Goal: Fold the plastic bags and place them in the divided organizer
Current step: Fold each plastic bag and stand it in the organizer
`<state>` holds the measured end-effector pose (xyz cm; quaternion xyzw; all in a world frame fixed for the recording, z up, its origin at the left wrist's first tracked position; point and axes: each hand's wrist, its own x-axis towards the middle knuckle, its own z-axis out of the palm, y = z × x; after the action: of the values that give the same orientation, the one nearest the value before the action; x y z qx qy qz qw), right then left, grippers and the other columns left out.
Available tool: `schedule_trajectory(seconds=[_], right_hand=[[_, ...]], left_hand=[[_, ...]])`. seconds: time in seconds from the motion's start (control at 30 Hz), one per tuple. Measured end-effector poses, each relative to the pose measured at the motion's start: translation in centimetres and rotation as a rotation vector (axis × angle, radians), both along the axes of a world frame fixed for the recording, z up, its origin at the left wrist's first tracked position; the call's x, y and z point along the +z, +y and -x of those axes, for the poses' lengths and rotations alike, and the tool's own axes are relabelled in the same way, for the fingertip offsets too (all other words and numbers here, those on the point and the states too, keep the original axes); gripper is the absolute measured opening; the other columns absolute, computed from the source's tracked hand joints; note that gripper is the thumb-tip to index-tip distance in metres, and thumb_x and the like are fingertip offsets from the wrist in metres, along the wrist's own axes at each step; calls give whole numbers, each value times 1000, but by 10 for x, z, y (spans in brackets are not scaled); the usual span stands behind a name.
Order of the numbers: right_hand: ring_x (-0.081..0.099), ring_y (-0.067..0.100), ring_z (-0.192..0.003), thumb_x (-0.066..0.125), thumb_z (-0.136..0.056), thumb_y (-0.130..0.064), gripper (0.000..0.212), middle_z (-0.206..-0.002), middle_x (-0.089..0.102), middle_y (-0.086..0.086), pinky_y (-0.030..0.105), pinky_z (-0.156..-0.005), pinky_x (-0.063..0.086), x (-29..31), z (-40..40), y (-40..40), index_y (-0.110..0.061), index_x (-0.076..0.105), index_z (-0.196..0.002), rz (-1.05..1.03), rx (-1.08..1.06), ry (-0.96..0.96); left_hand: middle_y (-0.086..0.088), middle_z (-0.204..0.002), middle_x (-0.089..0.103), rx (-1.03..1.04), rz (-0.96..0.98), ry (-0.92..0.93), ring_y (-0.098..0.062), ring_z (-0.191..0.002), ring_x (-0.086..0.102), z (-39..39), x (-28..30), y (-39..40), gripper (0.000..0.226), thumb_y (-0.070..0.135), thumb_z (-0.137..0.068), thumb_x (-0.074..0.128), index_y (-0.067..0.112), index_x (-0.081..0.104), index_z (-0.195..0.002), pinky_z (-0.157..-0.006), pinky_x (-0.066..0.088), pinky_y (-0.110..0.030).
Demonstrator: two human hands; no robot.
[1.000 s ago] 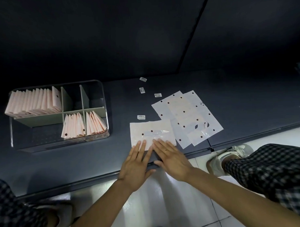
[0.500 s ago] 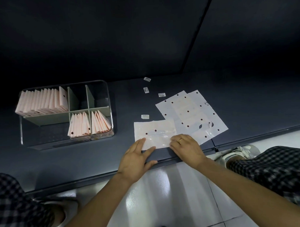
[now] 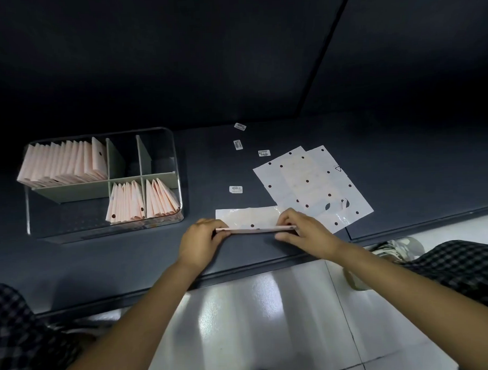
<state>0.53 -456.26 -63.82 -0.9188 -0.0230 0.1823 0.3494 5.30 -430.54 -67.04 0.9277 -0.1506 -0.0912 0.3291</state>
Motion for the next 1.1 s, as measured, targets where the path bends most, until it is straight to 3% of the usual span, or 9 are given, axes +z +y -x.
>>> schedule_trajectory(seconds=[0.23, 0.33, 0.43, 0.53, 0.6, 0.7, 0.9, 1.0, 1.1], right_hand=[[37, 16, -62, 66, -86, -21, 35, -52, 39, -2, 27, -63, 30, -19, -27, 5, -12, 40, -65, -57, -446, 85], [43, 22, -69, 67, -86, -23, 40, -65, 50, 8, 28, -62, 30, -22, -37, 10, -12, 37, -61, 38, -473, 113], [50, 23, -79, 69, -84, -24, 28, -88, 62, 14, 27, -67, 35, -24, -43, 10, -10, 47, -72, 52, -498, 160], [54, 23, -92, 72, -81, -24, 27, -95, 58, 5, 25, -74, 38, -25, -46, 11, -9, 55, -96, 29, -548, 175], [55, 23, -100, 72, -81, -25, 37, -100, 57, 5, 26, -79, 40, -25, -45, 12, -9, 52, -108, 21, -585, 200], [54, 25, -105, 72, -81, -24, 44, -107, 57, 9, 27, -83, 40, -21, -33, 20, -8, 48, -114, 21, -651, 220], [51, 17, -77, 69, -81, -7, 37, -91, 51, 7, 20, -67, 41, -13, 30, 64, 1, 52, -113, -361, -891, 328], [46, 9, -57, 63, -87, -11, 29, -74, 56, 0, 13, -47, 35, -2, 47, 77, -5, 52, -113, -531, -871, 434], [51, 2, -56, 56, -93, -25, 28, -59, 63, -7, 13, -57, 37, 11, 53, 74, -14, 45, -116, -394, -688, 314]], left_hand=[[-8, -78, 68, 219, 137, 254, -31, -84, 63, -13, 2, -8, 16, 19, -86, 67, 7, 65, -98, -73, 47, -36], [-9, -99, 62, 309, 46, 44, -28, -95, 55, -4, 5, -17, 37, 15, -84, 68, 9, 55, -118, -83, 45, -41], [-15, -114, 60, 73, -50, -293, -35, -103, 56, 12, 7, -33, 47, 12, -77, 74, 6, 58, -120, -89, 46, -43], [-10, -153, 29, -301, -236, -224, -26, -141, 26, 28, -5, -51, 60, 34, -93, 54, 9, 34, -144, -117, 14, -35], [-2, -159, 3, -371, -374, -136, -18, -146, -1, 32, -15, -52, 66, 46, -99, 32, 13, 11, -151, -116, -10, -31], [-1, -159, 4, -386, -430, -158, -17, -146, -2, 33, -21, -48, 68, 53, -97, 29, 14, 12, -151, -114, -14, -32], [-4, -125, 63, -447, -345, -411, -19, -119, 57, 38, -9, -32, 66, 51, -68, 77, 9, 65, -118, -105, 38, -41], [-3, -111, 70, -427, -208, -460, -19, -104, 66, 44, -10, -26, 54, 31, -61, 86, 10, 71, -107, -95, 50, -42], [-3, -109, 71, -383, -151, -458, -20, -100, 68, 49, -10, -21, 48, 7, -57, 85, 11, 73, -104, -89, 53, -44]])
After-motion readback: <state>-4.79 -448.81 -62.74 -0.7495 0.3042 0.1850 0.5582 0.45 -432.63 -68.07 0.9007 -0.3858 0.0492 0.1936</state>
